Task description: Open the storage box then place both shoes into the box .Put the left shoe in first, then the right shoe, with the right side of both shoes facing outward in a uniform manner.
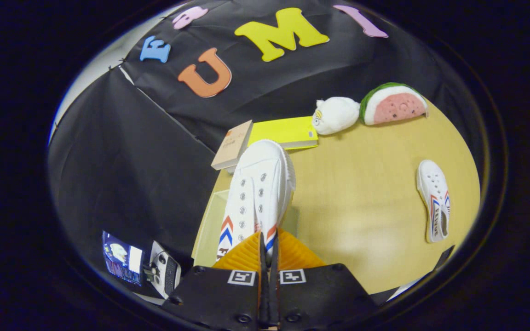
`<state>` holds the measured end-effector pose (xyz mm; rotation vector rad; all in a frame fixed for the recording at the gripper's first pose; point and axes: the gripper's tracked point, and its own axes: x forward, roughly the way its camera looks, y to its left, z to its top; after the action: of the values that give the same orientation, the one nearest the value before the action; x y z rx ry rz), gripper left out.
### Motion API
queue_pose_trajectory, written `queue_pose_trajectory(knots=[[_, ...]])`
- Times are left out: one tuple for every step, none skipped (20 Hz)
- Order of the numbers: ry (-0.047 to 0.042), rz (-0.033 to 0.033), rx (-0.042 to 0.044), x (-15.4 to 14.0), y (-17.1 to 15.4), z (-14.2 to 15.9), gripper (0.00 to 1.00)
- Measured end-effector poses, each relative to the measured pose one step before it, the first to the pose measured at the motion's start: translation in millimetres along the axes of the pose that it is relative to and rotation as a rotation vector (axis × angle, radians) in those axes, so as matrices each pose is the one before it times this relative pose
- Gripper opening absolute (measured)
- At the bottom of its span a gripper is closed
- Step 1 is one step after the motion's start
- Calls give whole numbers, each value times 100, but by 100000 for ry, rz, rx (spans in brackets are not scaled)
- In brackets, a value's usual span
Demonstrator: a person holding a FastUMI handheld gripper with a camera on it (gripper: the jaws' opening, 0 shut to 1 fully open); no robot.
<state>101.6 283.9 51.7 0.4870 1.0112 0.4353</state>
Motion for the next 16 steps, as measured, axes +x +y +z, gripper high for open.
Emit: queue_pose_trajectory(knots=[[79,336,-458,377,1348,-251,5],[8,403,-59,595,1546,-401,5],[385,387,367,714,1237,-490,5],[153,541,554,836,1041,-375,5],[297,420,-95,1150,944,-401,5],[748,-192,101,1157,583,-496,6],[1381,-129,993,1274,609,-720,6],[1386,-1,975,1195,461,-588,6],[1155,-570,759,1023,347,-543,6],[638,-754,-60,657,674,-767,5],[758,-883,-598,1033,238,-461,5],[911,-865,291,948,161,-569,5],[905,-706,1070,1023,167,-632,5],[964,-732,1018,915,90,-479,5],[838,-1116,1519,876,35,-468,5],[765,-1015,920,678,-66,-323,6]])
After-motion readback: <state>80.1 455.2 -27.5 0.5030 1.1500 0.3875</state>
